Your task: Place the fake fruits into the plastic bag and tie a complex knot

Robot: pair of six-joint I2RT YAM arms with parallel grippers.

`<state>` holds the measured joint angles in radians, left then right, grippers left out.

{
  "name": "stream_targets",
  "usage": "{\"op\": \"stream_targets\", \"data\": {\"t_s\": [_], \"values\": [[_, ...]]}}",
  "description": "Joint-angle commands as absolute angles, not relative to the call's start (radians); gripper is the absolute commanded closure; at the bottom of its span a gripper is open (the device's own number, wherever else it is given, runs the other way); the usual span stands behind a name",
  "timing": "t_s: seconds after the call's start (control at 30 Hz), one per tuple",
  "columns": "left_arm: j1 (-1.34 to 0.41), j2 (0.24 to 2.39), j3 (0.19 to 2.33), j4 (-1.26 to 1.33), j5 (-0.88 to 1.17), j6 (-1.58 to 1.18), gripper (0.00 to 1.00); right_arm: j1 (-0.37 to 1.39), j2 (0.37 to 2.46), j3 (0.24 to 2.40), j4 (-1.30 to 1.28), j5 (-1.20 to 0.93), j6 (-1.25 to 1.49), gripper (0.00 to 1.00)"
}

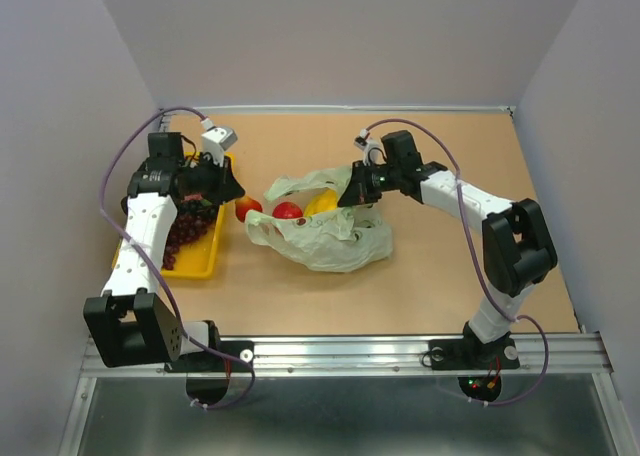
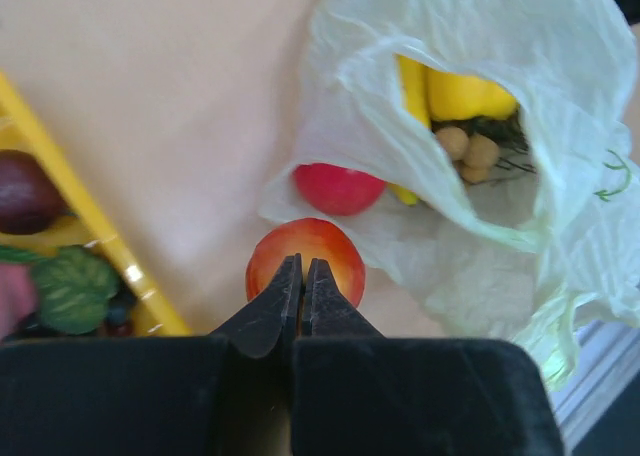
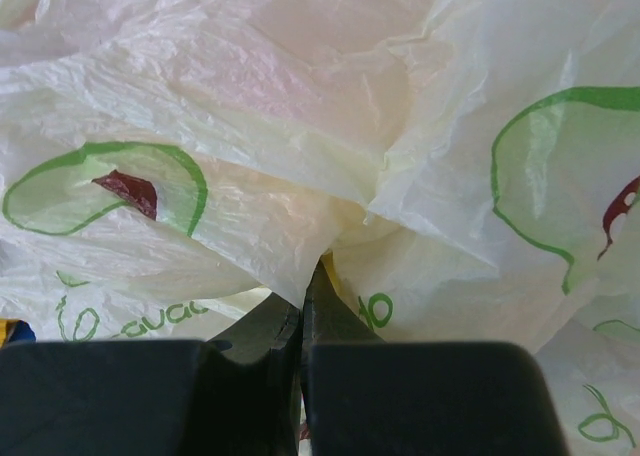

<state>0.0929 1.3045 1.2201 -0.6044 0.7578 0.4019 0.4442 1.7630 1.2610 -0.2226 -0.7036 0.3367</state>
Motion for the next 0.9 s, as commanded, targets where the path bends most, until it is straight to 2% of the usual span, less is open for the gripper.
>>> {"op": "stream_targets", "data": {"t_s": [0.0,0.17,0.33,0.5,0.73,0.87], "values": [[0.003,1.233,1.155,-0.572,0.856,0.388,1.0,0.479,1.776,1.256,-0.181,-0.726,0.334,1.0],[-0.113,1.218,1.077,-0.561,0.934,0.396,1.0,0.488,1.776,1.25,-0.183,-0.716,0.33,1.0],[-0.234,1.198,1.032,-0.324,0.905,0.235,1.0,0.5,1.772,1.236,-0.184,-0.738,0.321,1.0],[-0.35,1.19,1.048,-0.01,0.738,0.097,1.0,0.5,1.73,1.187,-0.184,-0.779,0.304,0.99],[-0.382,1.265,1.071,0.185,0.493,0.086,1.0,0.491,1.686,1.178,-0.183,-0.77,0.317,1.0],[-0.399,1.337,1.06,0.258,0.468,0.055,1.0,0.46,1.68,1.189,-0.179,-0.772,0.339,1.0]]}}
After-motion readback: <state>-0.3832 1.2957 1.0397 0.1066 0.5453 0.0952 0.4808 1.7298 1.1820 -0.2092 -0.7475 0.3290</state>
